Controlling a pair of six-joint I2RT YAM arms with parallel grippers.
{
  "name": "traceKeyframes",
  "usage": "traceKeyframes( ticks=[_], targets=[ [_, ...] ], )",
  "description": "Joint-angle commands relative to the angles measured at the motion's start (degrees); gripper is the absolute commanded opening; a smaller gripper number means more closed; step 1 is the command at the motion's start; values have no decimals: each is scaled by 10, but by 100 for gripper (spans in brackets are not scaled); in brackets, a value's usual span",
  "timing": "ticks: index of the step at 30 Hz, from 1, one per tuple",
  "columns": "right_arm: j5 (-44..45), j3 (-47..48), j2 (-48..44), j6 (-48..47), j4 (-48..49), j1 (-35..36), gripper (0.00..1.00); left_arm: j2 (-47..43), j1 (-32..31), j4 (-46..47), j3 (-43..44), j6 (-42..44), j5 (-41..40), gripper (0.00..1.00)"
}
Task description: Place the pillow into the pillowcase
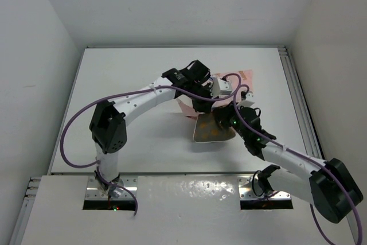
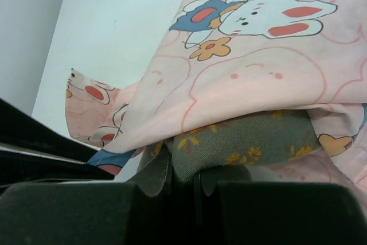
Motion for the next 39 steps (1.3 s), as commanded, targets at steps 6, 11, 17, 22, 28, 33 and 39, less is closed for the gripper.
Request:
traceKeyframes(
  ticks=[6,11,17,22,28,33,39],
  targets=[
    [59,4,-37,33,99,-13,0,-58,-5,-56,47,33,89,0],
    [83,44,-17,30,64,-15,0,-99,-5,-58,50,61,170,0],
    [86,83,30,70,-35,-12,21,-102,-1,15,7,9,77,3],
    [12,98,51,29,-132,1,79,-99,4,44,-83,14,-108,48],
    [54,36,-52,8,-177,-1,74,-140,11,-1,-140,23,-148,71],
    [130,20,-117,-17,-217,-23,9,-148,9,9,-197,12,-161,61],
    [97,76,-23,-29,-276,-94,34,-144,1,19,-269,15,-209,73]
  ],
)
